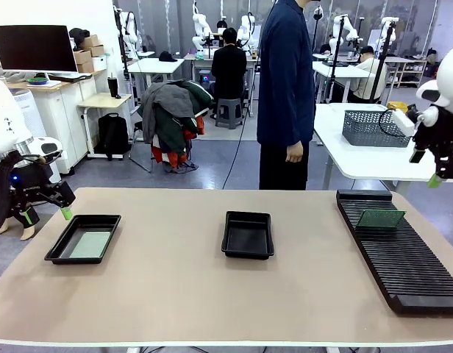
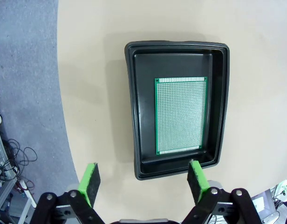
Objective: Inspect and transfer BCBs to ESD trays.
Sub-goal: Pick up the Blank PCB from the PCB Rack and place it in the right ESD tray.
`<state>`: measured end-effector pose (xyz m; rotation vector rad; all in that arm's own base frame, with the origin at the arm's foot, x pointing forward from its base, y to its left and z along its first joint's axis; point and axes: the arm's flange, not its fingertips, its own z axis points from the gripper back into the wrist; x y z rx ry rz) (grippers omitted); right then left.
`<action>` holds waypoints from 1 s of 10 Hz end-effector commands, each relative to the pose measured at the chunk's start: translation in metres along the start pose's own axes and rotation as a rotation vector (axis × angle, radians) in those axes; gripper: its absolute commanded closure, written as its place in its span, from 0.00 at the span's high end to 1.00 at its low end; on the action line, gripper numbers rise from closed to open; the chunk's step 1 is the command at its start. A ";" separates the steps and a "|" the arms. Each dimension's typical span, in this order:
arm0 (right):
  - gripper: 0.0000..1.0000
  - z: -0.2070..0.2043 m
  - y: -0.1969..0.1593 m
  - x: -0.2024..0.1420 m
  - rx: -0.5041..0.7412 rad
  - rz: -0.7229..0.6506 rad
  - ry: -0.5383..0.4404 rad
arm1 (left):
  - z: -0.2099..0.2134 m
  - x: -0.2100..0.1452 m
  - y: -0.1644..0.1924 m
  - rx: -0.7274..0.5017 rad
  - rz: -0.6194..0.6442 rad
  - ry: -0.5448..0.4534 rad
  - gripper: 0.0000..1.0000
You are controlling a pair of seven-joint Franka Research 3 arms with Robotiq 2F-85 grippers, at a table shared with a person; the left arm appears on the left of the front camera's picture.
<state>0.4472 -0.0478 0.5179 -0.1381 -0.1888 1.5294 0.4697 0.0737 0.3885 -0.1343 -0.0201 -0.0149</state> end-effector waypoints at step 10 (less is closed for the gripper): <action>1.00 -0.135 -0.043 -0.022 0.032 0.027 -0.097 | -0.001 -0.001 0.001 -0.009 -0.007 -0.009 1.00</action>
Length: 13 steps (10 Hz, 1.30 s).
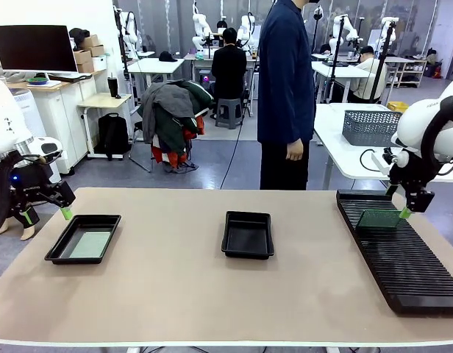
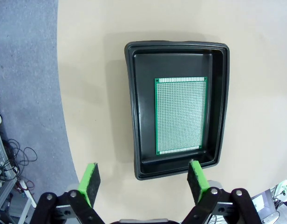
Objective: Inspect and transfer BCBs to ESD trays.
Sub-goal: Pick up the Blank PCB from the PCB Rack and place it in the right ESD tray.
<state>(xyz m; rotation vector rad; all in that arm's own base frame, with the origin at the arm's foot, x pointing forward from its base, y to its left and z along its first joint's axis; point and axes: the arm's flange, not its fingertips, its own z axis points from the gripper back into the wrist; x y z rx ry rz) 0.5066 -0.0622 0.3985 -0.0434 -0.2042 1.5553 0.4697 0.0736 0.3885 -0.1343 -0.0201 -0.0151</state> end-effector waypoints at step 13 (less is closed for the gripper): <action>1.00 -0.047 -0.035 0.004 0.048 -0.025 0.034 | -0.001 -0.001 0.001 -0.009 -0.007 -0.009 1.00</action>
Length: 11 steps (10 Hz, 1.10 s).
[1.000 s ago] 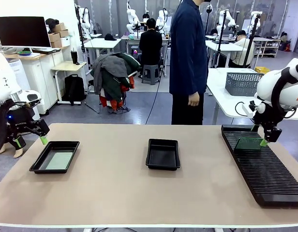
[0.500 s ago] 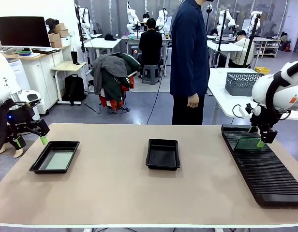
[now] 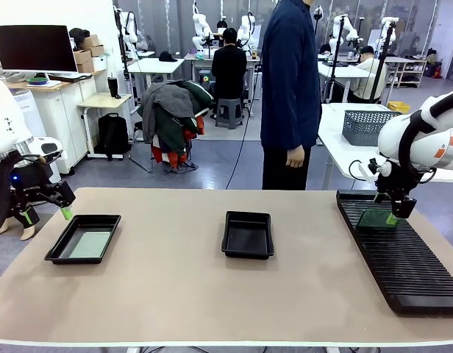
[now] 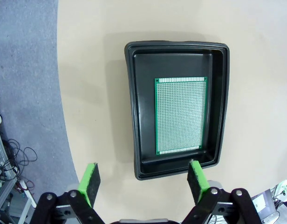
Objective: Inspect and transfer BCBs to ESD trays.
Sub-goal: Pick up the Blank PCB from the PCB Rack and place it in the right ESD tray.
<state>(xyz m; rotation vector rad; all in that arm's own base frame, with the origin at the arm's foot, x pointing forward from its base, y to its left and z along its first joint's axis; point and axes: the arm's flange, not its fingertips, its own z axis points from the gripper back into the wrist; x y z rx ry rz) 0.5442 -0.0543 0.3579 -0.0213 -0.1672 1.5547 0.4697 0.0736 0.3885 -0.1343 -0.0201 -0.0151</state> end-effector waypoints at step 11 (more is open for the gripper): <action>0.83 -0.004 0.004 0.000 0.000 -0.017 0.026 | -0.001 -0.001 0.001 -0.009 -0.007 -0.009 1.00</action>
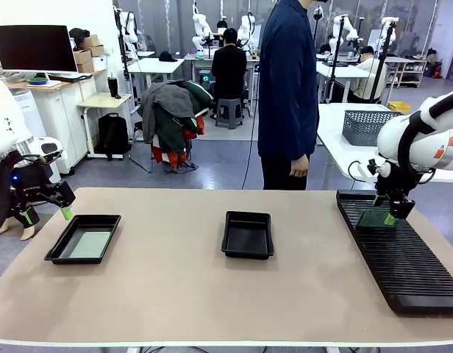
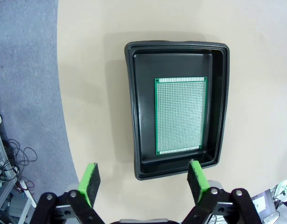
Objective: Inspect and transfer BCBs to ESD trays.
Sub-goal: Pick up the Blank PCB from the PCB Rack and place it in the right ESD tray.
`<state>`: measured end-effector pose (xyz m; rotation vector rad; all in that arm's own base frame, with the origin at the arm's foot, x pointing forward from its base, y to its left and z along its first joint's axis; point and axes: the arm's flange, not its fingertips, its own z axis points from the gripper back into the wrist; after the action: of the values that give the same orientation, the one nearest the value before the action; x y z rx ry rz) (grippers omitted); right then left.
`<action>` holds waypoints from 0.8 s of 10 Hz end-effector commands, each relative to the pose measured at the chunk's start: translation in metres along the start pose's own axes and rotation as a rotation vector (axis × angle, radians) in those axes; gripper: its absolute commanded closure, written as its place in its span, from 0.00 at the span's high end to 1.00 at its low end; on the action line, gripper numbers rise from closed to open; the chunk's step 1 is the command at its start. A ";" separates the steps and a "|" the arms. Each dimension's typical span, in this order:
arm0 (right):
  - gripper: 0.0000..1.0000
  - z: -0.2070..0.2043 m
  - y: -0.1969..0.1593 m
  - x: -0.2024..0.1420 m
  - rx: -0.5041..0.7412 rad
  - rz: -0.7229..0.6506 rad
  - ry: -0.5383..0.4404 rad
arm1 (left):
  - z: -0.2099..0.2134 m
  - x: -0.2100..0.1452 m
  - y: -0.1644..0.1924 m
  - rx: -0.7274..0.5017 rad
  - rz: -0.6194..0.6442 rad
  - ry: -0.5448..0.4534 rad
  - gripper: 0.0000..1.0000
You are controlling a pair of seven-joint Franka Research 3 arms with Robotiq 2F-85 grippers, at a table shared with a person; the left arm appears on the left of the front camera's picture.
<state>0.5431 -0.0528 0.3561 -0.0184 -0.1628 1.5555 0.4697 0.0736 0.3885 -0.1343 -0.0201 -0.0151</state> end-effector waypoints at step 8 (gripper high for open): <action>0.48 -0.001 0.014 0.000 -0.046 -0.043 0.055 | -0.001 -0.001 0.001 -0.009 -0.007 -0.009 1.00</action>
<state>0.5384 -0.0542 0.3521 -0.0448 -0.1650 1.5265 0.4697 0.0736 0.3885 -0.1343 -0.0201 -0.0151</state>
